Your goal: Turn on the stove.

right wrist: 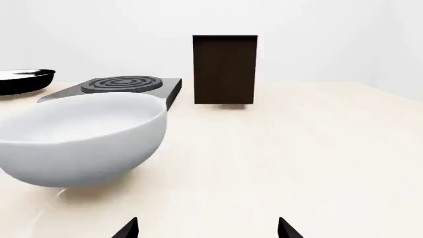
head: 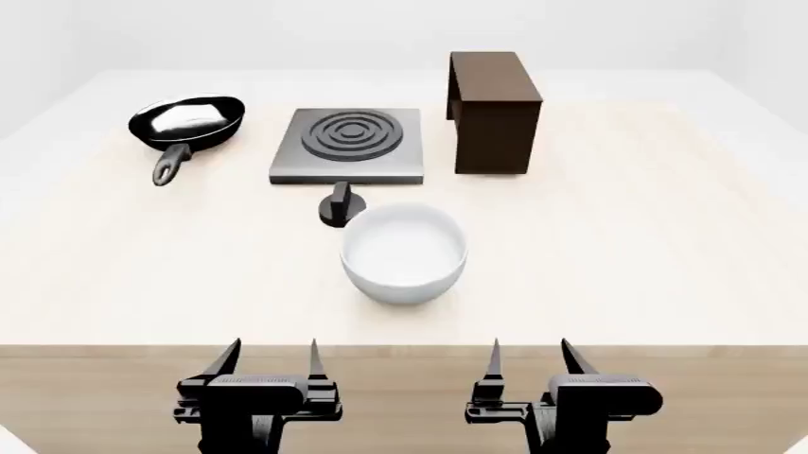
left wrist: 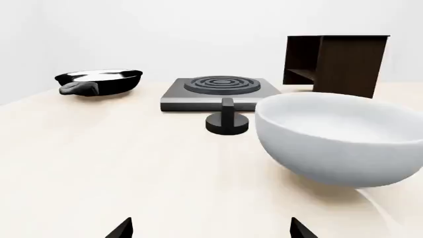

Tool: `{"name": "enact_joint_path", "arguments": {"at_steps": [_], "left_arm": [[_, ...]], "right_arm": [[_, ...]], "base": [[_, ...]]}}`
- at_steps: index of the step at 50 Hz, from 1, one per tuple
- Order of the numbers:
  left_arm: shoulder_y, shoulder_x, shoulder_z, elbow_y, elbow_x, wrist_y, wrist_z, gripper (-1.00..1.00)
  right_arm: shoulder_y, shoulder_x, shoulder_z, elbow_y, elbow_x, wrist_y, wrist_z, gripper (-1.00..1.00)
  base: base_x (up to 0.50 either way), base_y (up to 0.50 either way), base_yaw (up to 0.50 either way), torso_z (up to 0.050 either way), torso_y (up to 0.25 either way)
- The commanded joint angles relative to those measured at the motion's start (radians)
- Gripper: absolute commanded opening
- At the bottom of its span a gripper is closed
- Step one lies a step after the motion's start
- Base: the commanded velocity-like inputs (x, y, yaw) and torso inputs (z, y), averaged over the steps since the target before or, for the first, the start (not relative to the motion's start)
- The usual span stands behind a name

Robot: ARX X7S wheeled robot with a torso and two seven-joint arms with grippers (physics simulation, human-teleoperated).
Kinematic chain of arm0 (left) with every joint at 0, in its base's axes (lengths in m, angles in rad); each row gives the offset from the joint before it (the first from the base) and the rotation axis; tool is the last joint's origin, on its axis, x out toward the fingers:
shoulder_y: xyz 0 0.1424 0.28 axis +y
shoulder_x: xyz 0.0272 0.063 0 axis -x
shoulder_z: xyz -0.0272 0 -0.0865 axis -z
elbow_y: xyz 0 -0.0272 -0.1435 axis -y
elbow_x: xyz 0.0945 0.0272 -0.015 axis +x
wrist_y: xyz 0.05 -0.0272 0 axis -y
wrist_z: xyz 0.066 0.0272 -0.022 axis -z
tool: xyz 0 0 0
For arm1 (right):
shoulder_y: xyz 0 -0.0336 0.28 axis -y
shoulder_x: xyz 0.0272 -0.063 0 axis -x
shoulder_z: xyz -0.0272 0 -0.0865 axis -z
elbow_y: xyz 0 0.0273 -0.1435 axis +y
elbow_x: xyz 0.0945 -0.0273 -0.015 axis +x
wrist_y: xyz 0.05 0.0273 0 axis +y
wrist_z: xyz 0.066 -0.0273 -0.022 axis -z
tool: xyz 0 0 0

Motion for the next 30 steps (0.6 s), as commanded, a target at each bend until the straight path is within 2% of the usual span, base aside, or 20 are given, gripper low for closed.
{"name": "enact_joint_path", "arguments": {"at_steps": [1,30], "left_arm": [[-0.002,-0.026,0.030,-0.005,-0.026,0.003,-0.030,1.00],[-0.006,-0.076,0.091,0.003,-0.074,-0.002,-0.094,1.00]], "right_arm": [[0.000,0.009,-0.013,0.000,0.009,0.000,0.013,1.00],[0.010,0.069,-0.087,0.007,0.073,0.005,0.086,1.00]], "base": [[0.00,0.00,0.00,0.000,0.000],[0.00,0.00,0.00,0.000,0.000]]}}
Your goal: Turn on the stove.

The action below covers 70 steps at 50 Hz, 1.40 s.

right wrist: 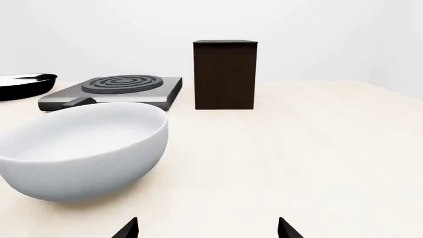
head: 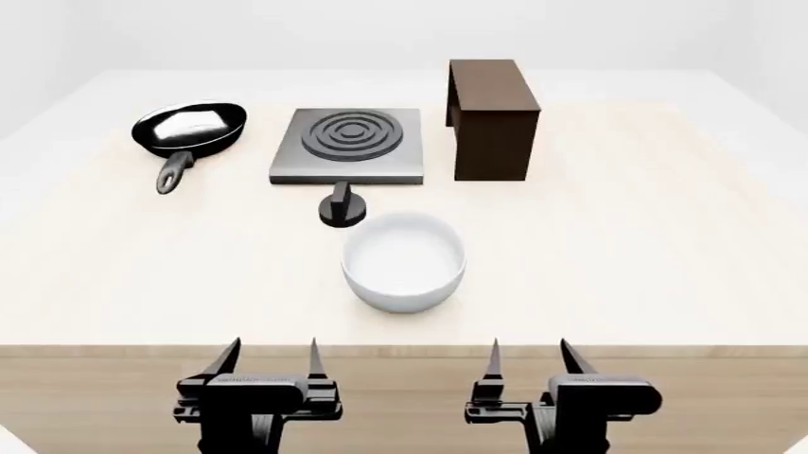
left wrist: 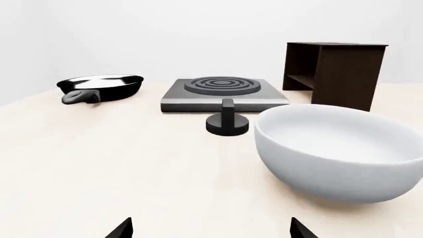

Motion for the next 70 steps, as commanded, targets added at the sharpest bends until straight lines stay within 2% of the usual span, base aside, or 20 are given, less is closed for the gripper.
{"name": "enact_joint_path", "arguments": {"at_steps": [1,7,8,9,26,70], "left_arm": [[-0.004,-0.017,0.022,-0.003,-0.007,0.003,-0.024,1.00],[-0.014,-0.020,0.024,-0.011,-0.015,-0.036,-0.040,1.00],[-0.015,0.052,-0.064,-0.006,0.055,-0.057,0.050,1.00],[-0.010,0.046,-0.053,-0.010,0.049,-0.036,0.044,1.00],[-0.008,0.005,-0.001,-0.005,0.011,-0.035,-0.012,1.00],[-0.012,-0.046,0.060,-0.004,-0.040,-0.028,-0.073,1.00]], "right_arm": [[0.006,0.016,-0.023,0.008,0.015,-0.001,0.023,1.00],[0.012,0.021,-0.028,0.012,0.026,0.002,0.030,1.00],[-0.027,0.070,-0.085,-0.137,-0.211,0.144,-0.213,1.00],[0.007,-0.051,0.057,-0.004,-0.061,0.022,-0.063,1.00],[0.007,-0.006,0.001,0.010,0.010,0.003,0.014,1.00],[0.003,0.048,-0.068,0.003,0.076,-0.007,0.063,1.00]], "base": [[0.00,0.00,0.00,0.000,0.000],[0.00,0.00,0.00,0.000,0.000],[0.00,0.00,0.00,0.000,0.000],[0.00,0.00,0.00,0.000,0.000],[0.00,0.02,0.00,0.000,0.000],[0.00,0.50,0.00,0.000,0.000]]}}
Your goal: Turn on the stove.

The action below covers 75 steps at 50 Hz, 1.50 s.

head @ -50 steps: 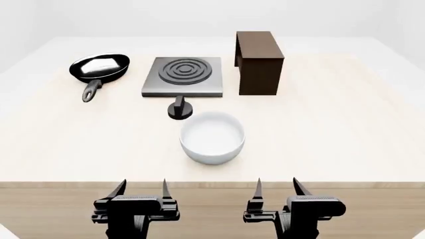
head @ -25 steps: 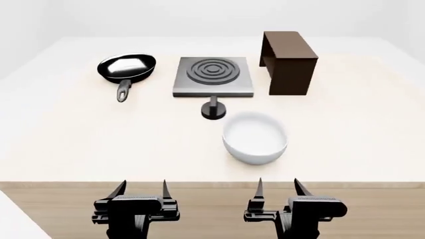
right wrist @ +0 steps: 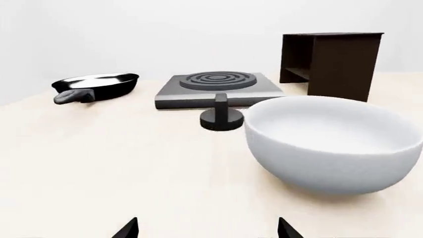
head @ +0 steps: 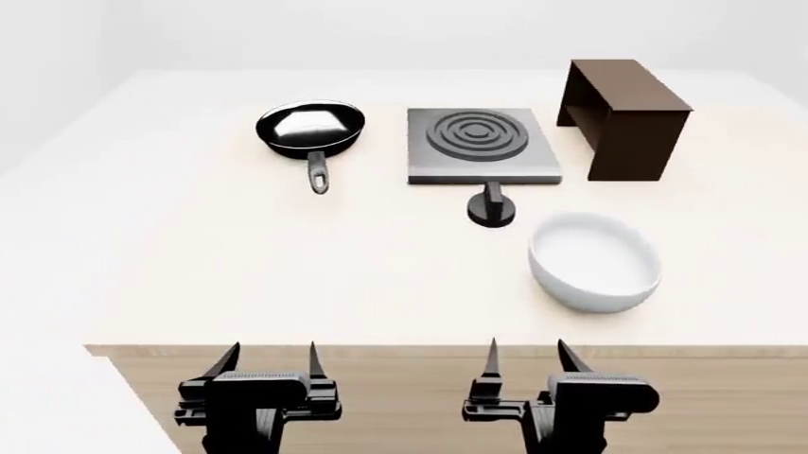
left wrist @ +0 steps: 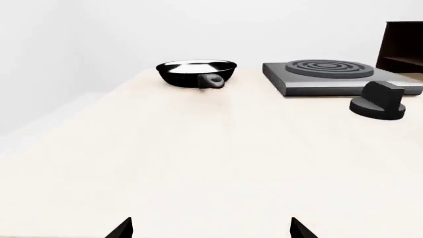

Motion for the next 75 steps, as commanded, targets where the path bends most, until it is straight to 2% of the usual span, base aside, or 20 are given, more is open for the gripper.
{"name": "enact_joint_path", "arguments": {"at_steps": [1,11,29,59,75], "left_arm": [[0.008,-0.001,0.002,0.003,-0.004,0.034,0.010,1.00],[0.007,-0.010,0.013,0.007,-0.012,0.031,0.000,1.00],[0.005,-0.022,0.028,0.005,-0.027,0.034,-0.017,1.00],[0.001,-0.041,0.051,0.003,-0.045,0.041,-0.038,1.00],[-0.001,-0.050,0.061,0.004,-0.055,0.040,-0.049,1.00]], "right_arm": [[-0.007,0.001,-0.002,-0.005,-0.001,-0.007,-0.004,1.00],[-0.009,0.008,-0.010,-0.007,0.013,-0.015,0.006,1.00],[-0.012,0.027,-0.028,-0.012,0.063,-0.009,-0.008,1.00],[-0.018,0.045,-0.052,-0.027,0.077,-0.022,0.017,1.00],[-0.024,0.054,-0.065,-0.022,0.090,-0.048,0.014,1.00]], "base": [[0.00,0.50,0.00,0.000,0.000],[0.00,0.50,0.00,0.000,0.000],[0.00,0.00,0.00,0.000,0.000],[0.49,0.00,0.00,0.000,0.000],[0.00,0.00,0.00,0.000,0.000]]}}
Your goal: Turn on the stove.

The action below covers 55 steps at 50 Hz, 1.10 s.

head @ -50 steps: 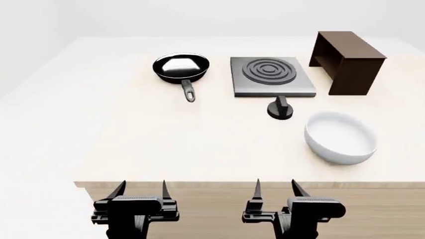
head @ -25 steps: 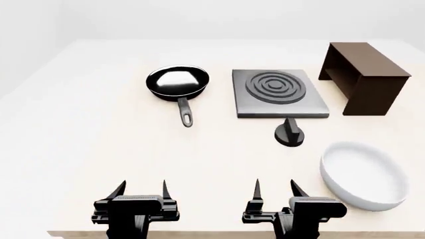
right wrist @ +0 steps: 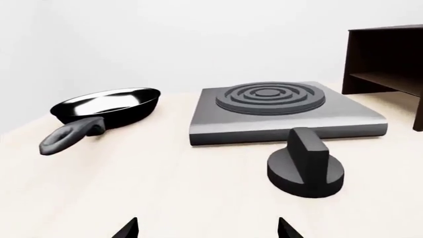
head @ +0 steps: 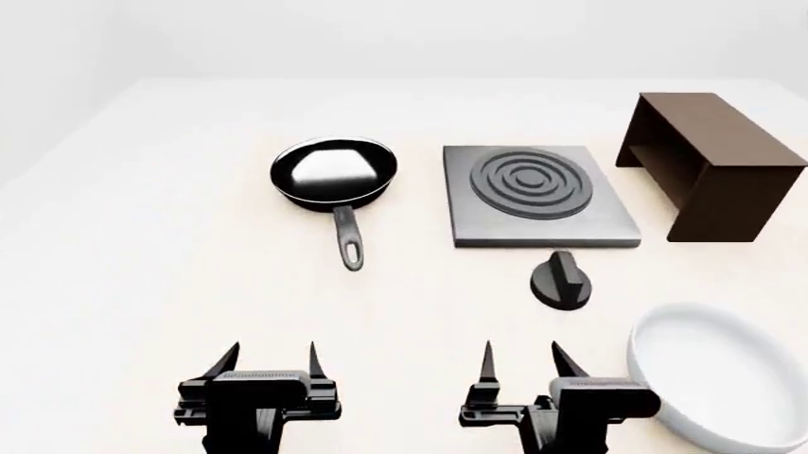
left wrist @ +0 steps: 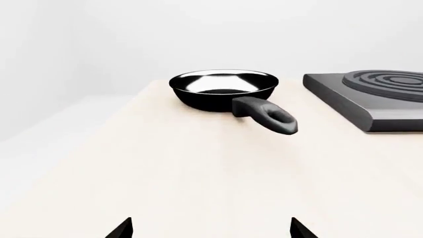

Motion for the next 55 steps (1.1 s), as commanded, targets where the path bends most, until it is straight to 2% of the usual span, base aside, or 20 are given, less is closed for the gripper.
{"name": "enact_joint_path", "arguments": {"at_steps": [1,13,33,55], "left_arm": [[0.008,0.005,-0.006,0.007,0.000,0.029,0.016,1.00],[0.006,0.001,0.000,0.001,-0.006,0.031,0.007,1.00],[0.000,-0.007,0.012,-0.020,-0.011,0.046,-0.003,1.00],[0.000,-0.017,0.024,-0.007,-0.021,0.037,-0.018,1.00]], "right_arm": [[-0.011,-0.006,0.005,-0.009,-0.009,-0.011,-0.011,1.00],[0.013,-0.005,-0.005,0.003,0.002,0.004,-0.007,1.00],[0.227,-0.024,-0.010,0.150,-0.022,0.053,0.037,1.00],[0.408,-0.062,-0.006,0.490,-0.024,-0.023,0.048,1.00]], "base": [[0.00,0.00,0.00,0.000,0.000],[0.00,0.00,0.00,0.000,0.000],[0.00,0.00,0.00,0.000,0.000],[0.00,0.00,0.00,0.000,0.000]]}}
